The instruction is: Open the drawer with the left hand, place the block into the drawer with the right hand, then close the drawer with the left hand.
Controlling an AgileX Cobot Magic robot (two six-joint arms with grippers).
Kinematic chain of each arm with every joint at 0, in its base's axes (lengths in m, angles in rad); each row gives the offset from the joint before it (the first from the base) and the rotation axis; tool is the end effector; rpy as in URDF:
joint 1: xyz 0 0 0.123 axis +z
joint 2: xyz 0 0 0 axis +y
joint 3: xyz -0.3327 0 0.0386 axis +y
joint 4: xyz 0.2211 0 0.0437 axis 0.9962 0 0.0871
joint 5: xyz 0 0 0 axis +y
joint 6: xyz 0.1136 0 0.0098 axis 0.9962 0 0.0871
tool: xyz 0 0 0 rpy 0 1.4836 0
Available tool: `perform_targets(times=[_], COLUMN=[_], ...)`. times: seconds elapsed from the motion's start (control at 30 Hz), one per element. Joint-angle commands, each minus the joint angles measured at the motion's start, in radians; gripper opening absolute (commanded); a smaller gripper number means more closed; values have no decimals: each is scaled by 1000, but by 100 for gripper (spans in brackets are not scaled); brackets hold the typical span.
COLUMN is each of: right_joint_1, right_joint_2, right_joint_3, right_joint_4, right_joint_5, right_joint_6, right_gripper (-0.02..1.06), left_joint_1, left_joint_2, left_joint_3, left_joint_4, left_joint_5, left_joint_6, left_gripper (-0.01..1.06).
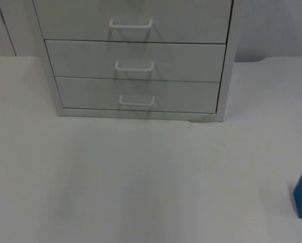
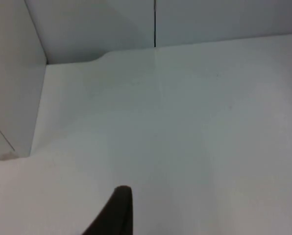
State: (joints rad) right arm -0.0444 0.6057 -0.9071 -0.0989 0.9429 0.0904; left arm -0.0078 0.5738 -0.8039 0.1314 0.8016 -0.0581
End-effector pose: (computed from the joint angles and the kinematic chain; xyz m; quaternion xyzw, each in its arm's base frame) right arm 0.0429 -0.0110 0.3918 0.0529 0.8709 -0.0379 0.4871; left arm 0.0476 0.0104 0.3765 -0.0068 0.8543 0.0470 0.5176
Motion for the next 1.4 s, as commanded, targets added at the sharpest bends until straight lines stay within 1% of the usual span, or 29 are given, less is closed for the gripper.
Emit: perform_targets(times=[0.0, 0.13, 0.23, 0.5, 0.6, 0.63, 0.7, 0.77, 0.8, 0.87, 0.9, 0.93, 0.97, 1.0, 1.07, 1.1, 1.13, 1.17, 1.2, 1.23, 1.27, 1.3, 1.37], right_joint_1=[-1, -1, -1, -1, -1, -1, -1, -1, -1, -1, -1, -1, -1, -1, -1, -1, -1, -1, -1, -1, -1, -1, -1], right_joint_2=[-4, -4, -4, -4, -4, -4, -4, -4, -4, -4, -4, -4, -4, -4, -4, -4, -4, -4, -4, -4, -4, -4, -4], right_joint_3=[-10, -10, -10, -10, -10, -10, -10, -10, -10, -10, -10, -10, -10, -10, -10, -10, -10, -10, -10, -10, -10, -10, -10], right_joint_4=[7, 24, 24, 24, 24, 24, 24, 24, 24, 24, 24, 24, 24, 24, 24, 24, 24, 24, 24, 24, 24, 24, 24], right_joint_5=[-28, -26, -26, -26, -26, -26, -26, -26, -26, -26, -26, -26, -26, -26, -26, -29, -29, -29, -29, -29, -29, -29, -29], right_joint_6=[2, 2, 2, 2, 2, 2, 2, 2, 2, 2, 2, 2, 2, 2, 2, 2, 2, 2, 2, 2, 2, 2, 2], right_gripper=[105, 105, 105, 105, 105, 105, 105, 105, 105, 105, 105, 105, 105, 105, 105, 105, 105, 105, 105, 105, 105, 105, 105], left_joint_1=[-7, -7, -41, -43, -46, -46, -46, -46, -46, -46, -46, -46, -46, -46, -78, -113, -149, -149, -195, -243, -285, -285, -381], left_joint_2=[4, 4, 5, 5, 38, 38, 94, 160, 160, 251, 282, 317, 317, 352, 406, 429, 452, 452, 468, 488, 505, 505, 535], left_joint_3=[-6, -6, -6, -6, -6, -6, -6, -6, -6, -8, -10, -10, -10, -10, -10, -10, -10, -10, -10, -10, -10, -10, -10], left_joint_4=[4, 4, 11, 3, -76, -76, -120, -146, -146, -185, -220, -251, -251, -289, -334, -332, -321, -321, -304, -273, -212, -212, -85], left_joint_5=[-6, -12, -26, -21, -21, -21, -21, -30, -30, -80, -97, -104, -104, -102, -79, -79, -84, -84, -92, -99, -106, -106, -114], left_joint_6=[1, 1, 1, 6, 141, 141, 221, 268, 268, 301, 337, 376, 376, 412, 505, 533, 547, 547, 567, 586, 588, 588, 573], left_gripper=[104, 104, 104, 104, 104, 104, 104, 104, 104, 104, 104, 104, 104, 104, 104, 104, 104, 104, 104, 104, 104, 104, 104])
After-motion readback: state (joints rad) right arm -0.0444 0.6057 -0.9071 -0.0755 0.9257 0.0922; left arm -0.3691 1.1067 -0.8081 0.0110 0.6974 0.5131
